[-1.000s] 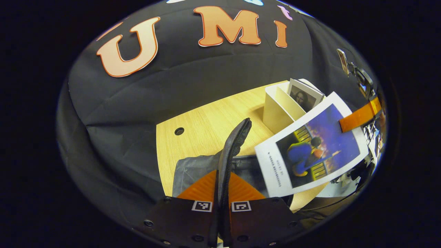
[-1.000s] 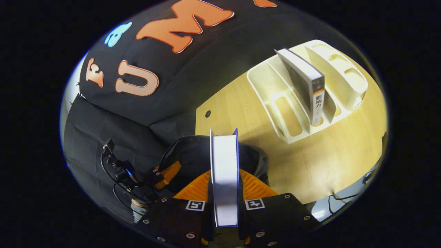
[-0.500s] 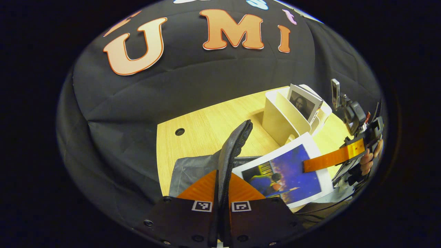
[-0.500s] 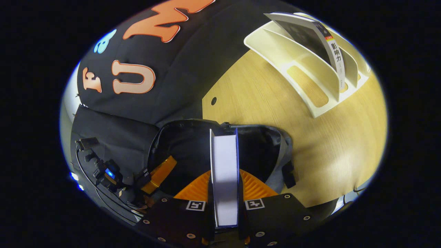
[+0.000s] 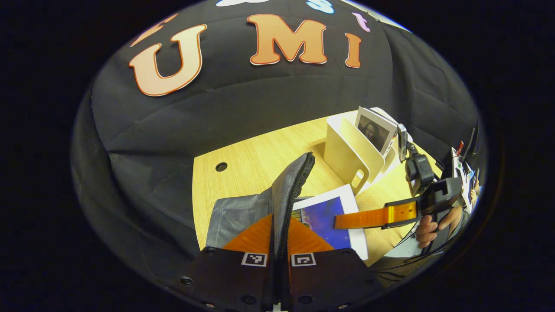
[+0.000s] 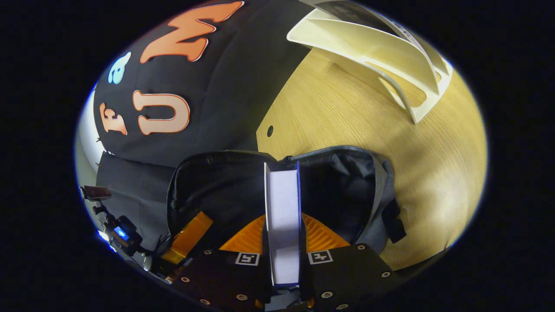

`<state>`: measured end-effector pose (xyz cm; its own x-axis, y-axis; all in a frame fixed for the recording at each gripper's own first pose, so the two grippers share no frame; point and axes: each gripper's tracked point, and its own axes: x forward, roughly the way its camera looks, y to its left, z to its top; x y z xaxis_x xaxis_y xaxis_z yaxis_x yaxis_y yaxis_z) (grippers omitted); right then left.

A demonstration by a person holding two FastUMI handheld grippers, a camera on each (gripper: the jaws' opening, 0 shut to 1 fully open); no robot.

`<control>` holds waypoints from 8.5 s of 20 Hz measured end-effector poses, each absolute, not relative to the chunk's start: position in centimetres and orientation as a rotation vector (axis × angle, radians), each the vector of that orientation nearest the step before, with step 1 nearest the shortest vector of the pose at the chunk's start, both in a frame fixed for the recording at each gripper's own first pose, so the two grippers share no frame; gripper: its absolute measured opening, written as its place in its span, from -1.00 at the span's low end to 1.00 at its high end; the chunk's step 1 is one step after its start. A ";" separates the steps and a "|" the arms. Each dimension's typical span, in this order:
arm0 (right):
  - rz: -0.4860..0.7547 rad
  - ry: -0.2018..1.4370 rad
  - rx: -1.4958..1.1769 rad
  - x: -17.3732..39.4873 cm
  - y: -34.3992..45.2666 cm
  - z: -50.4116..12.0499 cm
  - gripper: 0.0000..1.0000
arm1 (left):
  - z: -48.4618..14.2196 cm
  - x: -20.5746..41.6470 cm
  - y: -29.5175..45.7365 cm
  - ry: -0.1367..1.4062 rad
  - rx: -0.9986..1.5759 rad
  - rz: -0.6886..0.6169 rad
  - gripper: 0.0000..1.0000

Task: Open the schoolbag, grab two books from the bookshelf and put them into the schoolbag.

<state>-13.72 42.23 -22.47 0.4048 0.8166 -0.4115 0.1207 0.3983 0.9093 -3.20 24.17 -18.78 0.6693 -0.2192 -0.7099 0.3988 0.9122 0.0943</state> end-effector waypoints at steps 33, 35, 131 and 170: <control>0.409 1.096 0.196 -3.6 18.2 -13.9 0.97 | -22.4 -3.7 23.6 0.811 0.230 -0.201 -0.88; 0.405 1.097 0.176 -2.0 17.2 -13.1 0.97 | -22.8 -3.7 23.4 0.815 0.217 -0.181 -0.87; 0.654 1.081 0.930 -14.4 36.2 -16.2 -0.36 | -13.0 -1.1 26.1 0.716 0.228 -0.276 -0.87; 0.336 0.842 0.525 -13.8 29.2 -16.8 0.97 | -14.1 -8.0 18.5 0.571 0.205 -0.486 0.42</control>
